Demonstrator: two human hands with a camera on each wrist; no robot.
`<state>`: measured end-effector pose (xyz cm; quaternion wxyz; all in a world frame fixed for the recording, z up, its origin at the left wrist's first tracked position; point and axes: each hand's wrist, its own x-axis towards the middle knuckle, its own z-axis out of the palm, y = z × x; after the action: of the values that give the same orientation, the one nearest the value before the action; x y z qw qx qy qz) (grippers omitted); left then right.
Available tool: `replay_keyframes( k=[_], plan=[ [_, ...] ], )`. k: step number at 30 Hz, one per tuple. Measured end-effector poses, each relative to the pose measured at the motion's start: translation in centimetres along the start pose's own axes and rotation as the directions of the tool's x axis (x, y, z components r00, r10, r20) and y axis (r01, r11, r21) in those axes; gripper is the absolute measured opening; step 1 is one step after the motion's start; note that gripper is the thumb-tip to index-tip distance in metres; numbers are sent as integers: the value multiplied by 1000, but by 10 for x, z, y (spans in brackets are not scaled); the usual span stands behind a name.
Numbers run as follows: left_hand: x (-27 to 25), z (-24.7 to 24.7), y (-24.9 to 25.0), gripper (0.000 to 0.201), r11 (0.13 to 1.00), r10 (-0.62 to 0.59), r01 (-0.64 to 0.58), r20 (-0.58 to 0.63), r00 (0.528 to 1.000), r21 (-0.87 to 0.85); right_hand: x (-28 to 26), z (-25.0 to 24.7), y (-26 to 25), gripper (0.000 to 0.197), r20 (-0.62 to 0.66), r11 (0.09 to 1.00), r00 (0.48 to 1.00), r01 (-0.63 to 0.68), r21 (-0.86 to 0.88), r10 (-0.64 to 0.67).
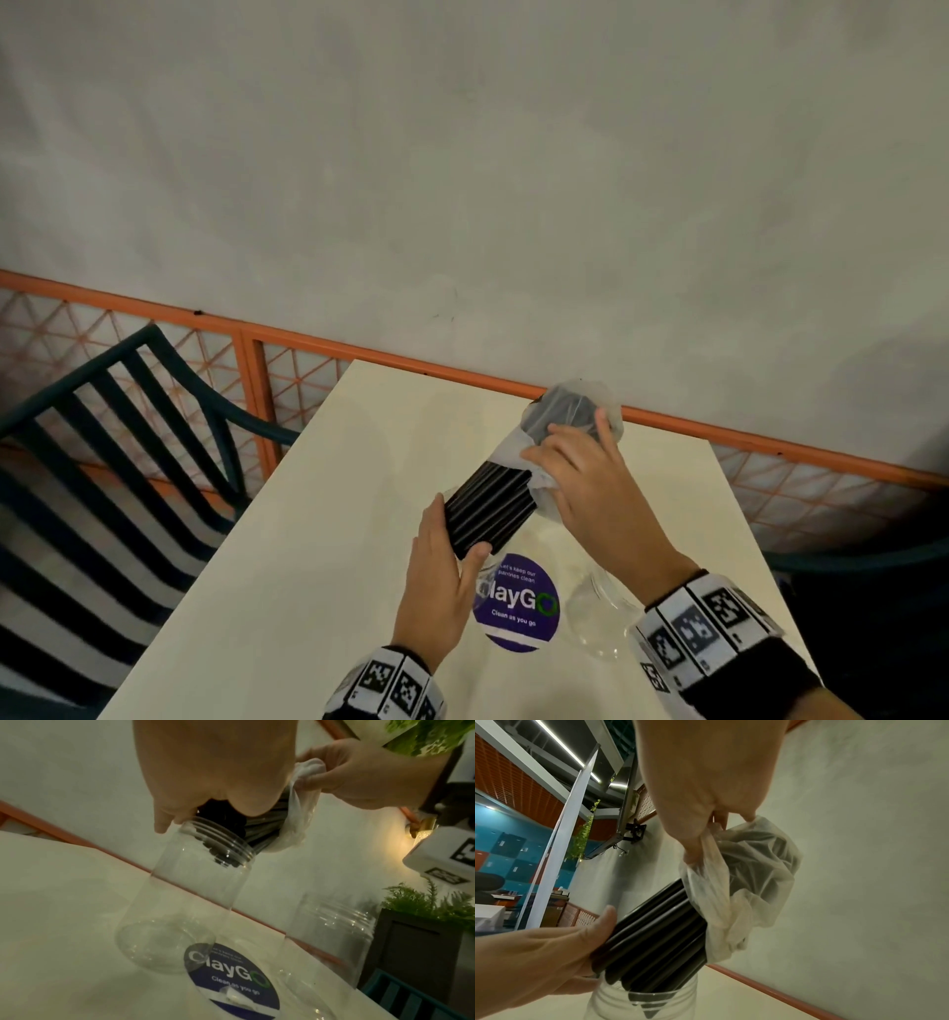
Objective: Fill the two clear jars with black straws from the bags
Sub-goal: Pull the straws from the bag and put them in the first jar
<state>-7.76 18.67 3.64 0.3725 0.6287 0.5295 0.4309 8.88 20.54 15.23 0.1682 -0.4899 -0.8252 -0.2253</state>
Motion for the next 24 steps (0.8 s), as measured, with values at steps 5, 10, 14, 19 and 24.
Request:
replay_keyframes(
  k=[5,10,14,19,24],
  plan=[
    [6,6,-6,103,982,-2,14,-66,998,186,10,5,-4,45,-1,998,998,60,2,-60],
    [8,10,-8,109,940,-11,28,-53,999,341,16,3,-13,42,29,992,992,124,-6,-124],
    [9,8,-8,105,859,-106,70,42,993,507,18,-1,-22,38,76,982,982,180,-57,-175],
    [12,-4,-6,105,867,-140,70,106,984,494,0,8,-39,39,231,914,902,394,-91,-366],
    [12,-30,-6,103,990,24,-37,100,995,133,-19,26,-46,45,248,892,874,446,-75,-417]
  ],
)
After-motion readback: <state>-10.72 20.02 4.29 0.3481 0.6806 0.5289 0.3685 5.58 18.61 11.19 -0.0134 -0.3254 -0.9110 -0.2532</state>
